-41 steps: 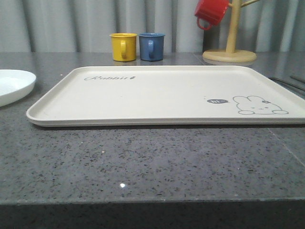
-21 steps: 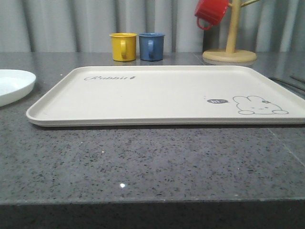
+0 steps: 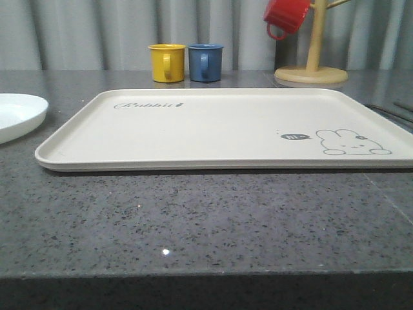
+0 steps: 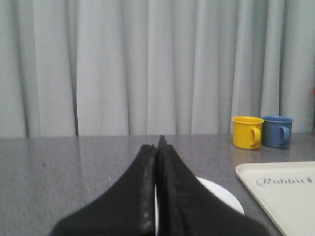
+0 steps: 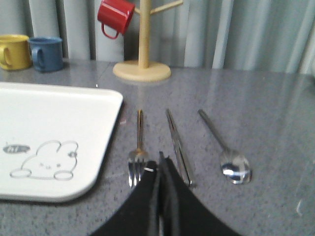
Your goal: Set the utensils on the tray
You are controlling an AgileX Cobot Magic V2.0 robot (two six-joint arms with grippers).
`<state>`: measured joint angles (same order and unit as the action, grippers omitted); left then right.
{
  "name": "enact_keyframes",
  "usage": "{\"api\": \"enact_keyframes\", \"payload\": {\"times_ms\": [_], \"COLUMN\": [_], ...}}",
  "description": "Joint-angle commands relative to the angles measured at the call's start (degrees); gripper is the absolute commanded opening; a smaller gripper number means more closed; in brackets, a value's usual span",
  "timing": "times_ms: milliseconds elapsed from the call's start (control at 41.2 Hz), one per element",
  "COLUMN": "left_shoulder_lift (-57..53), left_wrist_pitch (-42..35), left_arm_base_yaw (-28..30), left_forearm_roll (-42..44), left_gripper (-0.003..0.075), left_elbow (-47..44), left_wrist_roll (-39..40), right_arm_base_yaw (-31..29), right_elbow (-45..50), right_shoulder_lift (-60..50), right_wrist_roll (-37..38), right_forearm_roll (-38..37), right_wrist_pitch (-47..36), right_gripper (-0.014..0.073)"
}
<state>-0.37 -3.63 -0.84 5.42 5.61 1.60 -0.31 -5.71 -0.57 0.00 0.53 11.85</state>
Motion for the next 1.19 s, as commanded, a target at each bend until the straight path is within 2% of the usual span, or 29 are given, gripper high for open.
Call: {"api": "enact_keyframes", "payload": {"times_ms": [0, 194, 340, 558, 631, 704, 777, 826, 850, 898, 947, 1044, 1165], "left_shoulder_lift": [0.52, 8.77, 16.55, 19.03, 19.03, 19.03, 19.03, 19.03, 19.03, 19.03, 19.03, 19.03, 19.03], "left_wrist_pitch": [-1.82, 6.86, 11.26, 9.54, 9.54, 9.54, 9.54, 9.54, 9.54, 9.54, 9.54, 9.54, 9.54], "left_arm_base_yaw": [0.15, 0.15, 0.15, 0.15, 0.15, 0.15, 0.15, 0.15, 0.15, 0.15, 0.15, 0.15, 0.15], "left_forearm_roll": [5.41, 6.33, 6.33, 5.84, 5.36, 5.33, 5.21, 4.29, 3.76, 3.58, 3.49, 3.49, 3.49], "left_gripper": [-0.0019, -0.0019, -0.0019, -0.0018, -0.0002, 0.0074, 0.0231, 0.0353, 0.0438, 0.0539, 0.0605, 0.0630, 0.0619], "left_elbow": [6.24, 15.17, 18.86, 19.50, 19.50, 19.50, 19.50, 19.50, 19.50, 19.50, 19.50, 19.50, 19.50], "left_wrist_roll": [0.47, 0.47, 0.47, 0.47, 0.47, 0.47, 0.47, 0.47, 0.47, 0.47, 0.47, 0.47, 0.47], "right_arm_base_yaw": [-0.43, -0.43, -0.43, -0.43, -0.43, -0.43, -0.43, -0.43, -0.43, -0.43, -0.43, -0.43, -0.43], "right_elbow": [-7.23, -16.79, -20.82, -21.51, -21.51, -21.51, -21.51, -21.51, -21.51, -21.51, -21.51, -21.51, -21.51], "right_shoulder_lift": [0.21, 8.47, 15.70, 18.86, 18.86, 18.86, 18.86, 18.86, 18.86, 18.86, 18.86, 18.86, 18.86], "right_wrist_roll": [0.00, 0.00, 0.00, 0.00, 0.00, 0.00, 0.00, 0.00, 0.00, 0.00, 0.00, 0.00, 0.00], "right_forearm_roll": [-0.53, -0.53, -0.53, -0.53, -0.53, -0.53, -0.53, -0.53, -0.53, -0.53, -0.53, -0.53, -0.53], "right_wrist_pitch": [-0.58, 4.86, 5.27, 4.66, 4.60, 4.60, 4.54, 4.54, 4.54, 4.54, 4.41, 4.17, 4.15], "right_gripper": [-0.0104, -0.0104, -0.0104, -0.0099, -0.0069, 0.0017, 0.0148, 0.0241, 0.0294, 0.0381, 0.0451, 0.0532, 0.0536]}}
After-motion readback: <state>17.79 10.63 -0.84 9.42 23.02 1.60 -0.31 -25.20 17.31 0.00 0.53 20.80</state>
